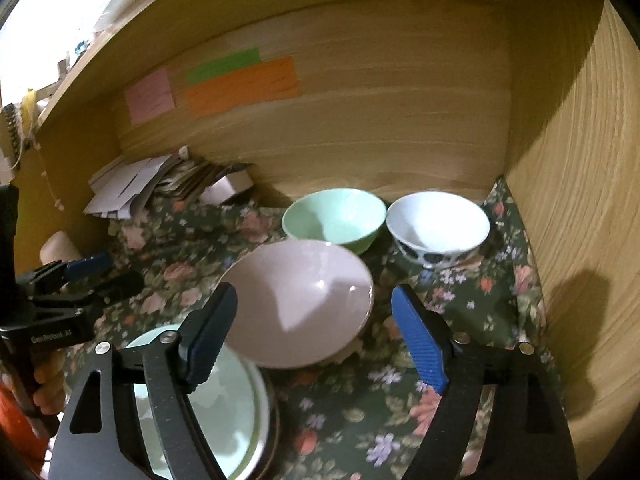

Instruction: Organize plates and bowls

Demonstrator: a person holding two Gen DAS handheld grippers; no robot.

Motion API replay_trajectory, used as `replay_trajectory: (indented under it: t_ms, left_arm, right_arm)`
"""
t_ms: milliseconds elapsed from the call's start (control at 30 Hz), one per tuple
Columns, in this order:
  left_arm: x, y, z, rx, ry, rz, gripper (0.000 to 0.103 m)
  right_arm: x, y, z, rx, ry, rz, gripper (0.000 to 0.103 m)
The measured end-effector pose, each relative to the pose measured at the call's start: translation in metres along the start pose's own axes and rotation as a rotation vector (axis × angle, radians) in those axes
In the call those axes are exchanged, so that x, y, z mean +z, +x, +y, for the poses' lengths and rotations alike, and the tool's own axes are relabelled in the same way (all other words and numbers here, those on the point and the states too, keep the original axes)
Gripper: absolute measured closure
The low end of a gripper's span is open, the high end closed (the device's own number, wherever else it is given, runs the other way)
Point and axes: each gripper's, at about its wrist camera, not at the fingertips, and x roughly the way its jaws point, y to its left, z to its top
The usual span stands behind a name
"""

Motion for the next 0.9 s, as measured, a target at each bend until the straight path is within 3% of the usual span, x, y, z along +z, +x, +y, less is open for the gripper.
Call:
replay_trajectory:
  t_ms: [567,900]
  left_arm:
    - [0.013,0.091,-0.015,-0.026,0.025,0.17,0.021]
    - [0.008,0.121,-0.021,-0.043,0.042,0.24,0.053]
  right_arm:
    - [-0.013,0.072,-0.04,-0.023,0.112,0.119,0.027]
    - [-0.025,0.096,-0.037,0.029,0.103,0.194,0.065]
